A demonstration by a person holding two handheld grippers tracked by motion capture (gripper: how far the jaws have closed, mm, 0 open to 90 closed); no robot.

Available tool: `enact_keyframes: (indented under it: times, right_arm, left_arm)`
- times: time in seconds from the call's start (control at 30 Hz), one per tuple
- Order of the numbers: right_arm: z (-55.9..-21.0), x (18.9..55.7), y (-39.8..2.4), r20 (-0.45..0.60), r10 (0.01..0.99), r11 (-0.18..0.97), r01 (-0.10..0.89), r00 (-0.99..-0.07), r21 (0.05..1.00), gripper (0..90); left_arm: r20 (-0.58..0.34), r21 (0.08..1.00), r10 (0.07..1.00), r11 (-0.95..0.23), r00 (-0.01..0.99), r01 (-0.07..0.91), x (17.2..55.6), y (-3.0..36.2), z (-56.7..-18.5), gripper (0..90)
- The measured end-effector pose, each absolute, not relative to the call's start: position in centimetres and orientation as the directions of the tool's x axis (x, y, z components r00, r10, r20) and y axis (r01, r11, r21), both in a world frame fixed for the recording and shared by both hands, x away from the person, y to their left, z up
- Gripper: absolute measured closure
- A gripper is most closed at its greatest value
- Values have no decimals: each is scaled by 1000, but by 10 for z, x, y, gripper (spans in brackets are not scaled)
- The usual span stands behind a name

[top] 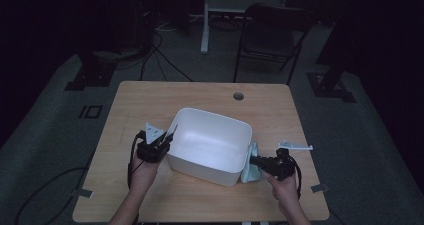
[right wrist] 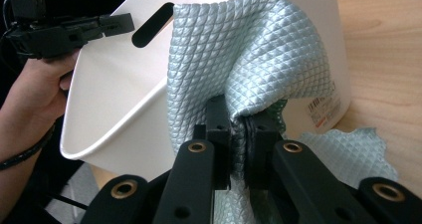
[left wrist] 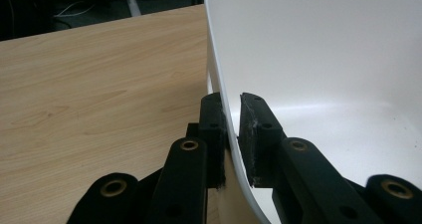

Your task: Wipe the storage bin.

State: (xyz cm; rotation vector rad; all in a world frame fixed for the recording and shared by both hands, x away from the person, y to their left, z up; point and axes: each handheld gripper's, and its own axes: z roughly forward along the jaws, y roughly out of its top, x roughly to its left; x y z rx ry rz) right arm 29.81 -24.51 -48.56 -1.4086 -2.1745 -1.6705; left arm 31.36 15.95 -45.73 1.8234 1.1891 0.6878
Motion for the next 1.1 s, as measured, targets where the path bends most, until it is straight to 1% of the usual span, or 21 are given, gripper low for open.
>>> enact_keyframes:
  times: [0.1, 0.17, 0.23, 0.4, 0.47, 0.57, 0.63, 0.7, 0.83, 0.9, 1.03, 1.1]
  right_arm:
    - [-483, 299, -246, 523, 621, 11, 673, -584, 739, 840]
    - [-478, 300, -249, 527, 618, -11, 664, -584, 748, 840]
    - [-476, 302, -247, 517, 623, -5, 657, -588, 754, 841]
    - [-487, 306, -244, 525, 633, -11, 671, -569, 741, 842]
    - [-483, 307, -245, 511, 643, 7, 672, -571, 741, 841]
    - [-471, 311, -249, 508, 641, -21, 648, -575, 761, 840]
    - [-466, 314, -247, 480, 659, -5, 634, -579, 773, 842]
    - [-469, 317, -245, 493, 652, -16, 640, -576, 768, 843]
    - [-477, 321, -245, 496, 663, -3, 660, -561, 751, 842]
    - [-476, 322, -247, 496, 663, -1, 661, -561, 750, 841]
    - [-470, 326, -250, 505, 657, -37, 645, -559, 763, 841]
    - [-474, 329, -245, 503, 668, -52, 640, -549, 767, 844]
  left_arm:
    - [15, 862, 915, -216, 402, 459, 314, 160, -457, 806]
    - [14, 859, 912, -221, 411, 461, 314, 160, -457, 806]
    - [7, 858, 909, -219, 416, 464, 314, 160, -457, 806]
    - [14, 858, 913, -220, 408, 464, 314, 161, -456, 801]
    - [17, 857, 915, -220, 403, 465, 314, 161, -456, 801]
    - [23, 856, 910, -232, 415, 461, 313, 160, -456, 801]
    - [20, 855, 906, -235, 423, 463, 314, 160, -456, 800]
    - [38, 852, 907, -249, 420, 460, 314, 158, -456, 798]
    - [30, 853, 911, -238, 411, 464, 314, 159, -456, 790]
    - [33, 853, 913, -238, 407, 465, 314, 160, -456, 790]
    - [45, 853, 904, -256, 425, 455, 313, 159, -456, 792]
    - [44, 851, 905, -256, 423, 458, 313, 159, -456, 794]
